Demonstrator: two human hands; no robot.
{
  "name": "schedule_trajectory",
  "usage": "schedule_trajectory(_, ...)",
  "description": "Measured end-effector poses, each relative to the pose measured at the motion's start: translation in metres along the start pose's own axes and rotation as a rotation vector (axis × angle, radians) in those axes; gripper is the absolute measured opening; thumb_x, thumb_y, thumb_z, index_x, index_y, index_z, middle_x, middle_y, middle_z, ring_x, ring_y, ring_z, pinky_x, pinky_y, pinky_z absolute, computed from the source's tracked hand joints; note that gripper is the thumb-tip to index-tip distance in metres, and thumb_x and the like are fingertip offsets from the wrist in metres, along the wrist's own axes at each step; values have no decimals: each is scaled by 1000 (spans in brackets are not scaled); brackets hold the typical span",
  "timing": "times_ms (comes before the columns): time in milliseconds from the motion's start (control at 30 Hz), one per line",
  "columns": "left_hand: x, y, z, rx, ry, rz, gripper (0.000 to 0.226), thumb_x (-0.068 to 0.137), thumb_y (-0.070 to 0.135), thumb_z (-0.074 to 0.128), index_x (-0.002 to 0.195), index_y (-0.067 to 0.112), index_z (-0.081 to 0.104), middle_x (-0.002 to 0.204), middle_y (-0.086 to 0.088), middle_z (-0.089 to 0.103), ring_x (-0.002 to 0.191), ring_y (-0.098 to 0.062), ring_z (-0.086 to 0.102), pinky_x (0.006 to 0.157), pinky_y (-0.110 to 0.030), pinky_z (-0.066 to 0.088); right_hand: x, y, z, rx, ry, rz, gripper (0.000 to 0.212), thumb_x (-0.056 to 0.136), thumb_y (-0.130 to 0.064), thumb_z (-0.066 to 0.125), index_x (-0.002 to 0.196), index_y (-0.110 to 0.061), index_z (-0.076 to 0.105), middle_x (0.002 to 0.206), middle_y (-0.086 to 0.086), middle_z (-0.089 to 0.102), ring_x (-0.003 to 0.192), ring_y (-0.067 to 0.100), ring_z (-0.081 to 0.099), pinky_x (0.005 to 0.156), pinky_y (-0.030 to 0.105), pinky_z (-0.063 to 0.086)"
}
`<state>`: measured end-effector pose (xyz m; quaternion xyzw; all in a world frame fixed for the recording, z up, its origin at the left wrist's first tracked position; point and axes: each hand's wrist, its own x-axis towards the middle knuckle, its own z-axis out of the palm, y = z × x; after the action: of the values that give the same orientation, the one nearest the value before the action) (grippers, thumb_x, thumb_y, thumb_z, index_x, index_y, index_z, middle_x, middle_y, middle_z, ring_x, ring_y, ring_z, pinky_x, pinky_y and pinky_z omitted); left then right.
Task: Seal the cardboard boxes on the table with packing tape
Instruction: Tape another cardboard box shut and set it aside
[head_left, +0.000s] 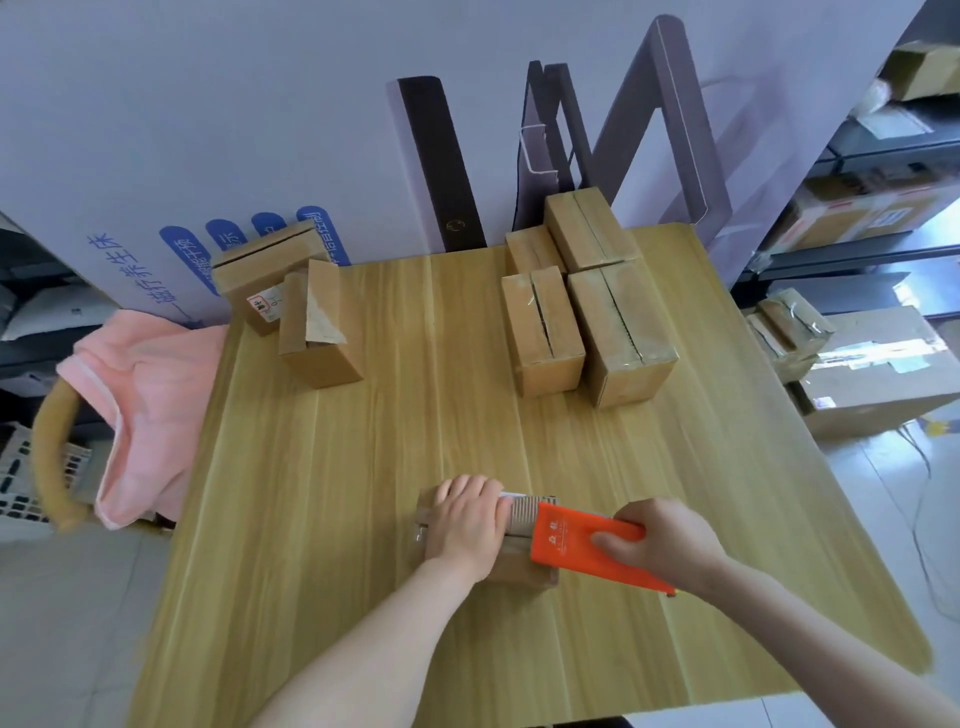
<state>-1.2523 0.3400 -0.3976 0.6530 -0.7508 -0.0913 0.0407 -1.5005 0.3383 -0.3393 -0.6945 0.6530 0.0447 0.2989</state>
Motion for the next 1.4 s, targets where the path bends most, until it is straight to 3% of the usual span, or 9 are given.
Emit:
schedule_trajectory(333, 0, 3, -1, 1, -22, -9, 53, 96, 46, 5, 95, 29, 55, 97, 13, 55, 96, -14, 48, 97, -31, 32, -10, 60, -15, -34, -34, 40, 39, 71, -68, 55, 64, -30, 62, 60, -11, 61, 57, 2, 58, 44, 16, 35)
schedule_trajectory(500, -1, 5, 2, 14, -12, -30, 49, 97, 44, 10, 93, 28, 56, 95, 11, 56, 95, -15, 49, 97, -33, 34, 14, 8, -9, -192, -124, 102, 45, 75, -65, 53, 72, -21, 60, 64, -8, 56, 58, 13, 57, 45, 23, 37)
schedule_trajectory(733, -1, 9, 4, 42, 54, -59, 43, 99, 40, 16, 88, 28, 56, 88, 12, 55, 87, -16, 50, 91, -32, 36, 41, -50, -26, -404, -114, 85, 28, 80, -39, 56, 62, -21, 46, 62, -6, 49, 52, 12, 43, 44, 24, 28)
schedule_trajectory(967, -2, 9, 1, 21, 19, -52, 48, 99, 41, 7, 92, 29, 54, 92, 12, 55, 90, -15, 49, 93, -32, 35, 50, -71, -25, -417, -157, 179, 20, 81, -34, 58, 68, -21, 50, 70, -7, 53, 62, 14, 51, 48, 25, 31)
schedule_trajectory(1067, -4, 9, 1, -2, -8, -65, 51, 97, 43, 7, 95, 28, 55, 95, 11, 55, 94, -15, 48, 97, -32, 33, 41, -78, 11, -412, -157, 189, 10, 86, -20, 55, 87, -23, 64, 92, -5, 66, 91, 18, 65, 63, 23, 39)
schedule_trajectory(1133, -5, 9, 1, -19, -6, -95, 53, 96, 44, 6, 96, 28, 56, 96, 11, 55, 96, -15, 49, 99, -32, 32, 30, -67, 26, -380, -151, 223, 19, 89, -26, 53, 99, -22, 68, 102, -3, 69, 98, 20, 66, 66, 24, 40)
schedule_trajectory(1200, -7, 8, 2, -39, -11, -140, 52, 95, 45, 7, 96, 29, 57, 96, 12, 56, 97, -14, 49, 100, -31, 31, 17, -46, 24, -285, -105, 298, 28, 89, -43, 50, 95, -22, 66, 99, -1, 69, 94, 21, 66, 65, 25, 40)
schedule_trajectory(1333, -8, 5, 2, -68, -30, -246, 43, 98, 45, 16, 101, 31, 57, 102, 13, 58, 102, -14, 48, 102, -30, 30, -6, -11, 12, -7, 70, 435, 51, 84, -62, 47, 71, -15, 61, 68, -4, 65, 61, 18, 66, 52, 24, 49)
schedule_trajectory(1400, -10, 5, 1, -116, -2, -340, 38, 97, 46, 24, 103, 33, 59, 103, 13, 60, 103, -15, 49, 101, -30, 30, -14, -7, 8, 100, 170, 417, 54, 85, -64, 49, 67, -15, 63, 61, -5, 62, 56, 16, 63, 50, 25, 48)
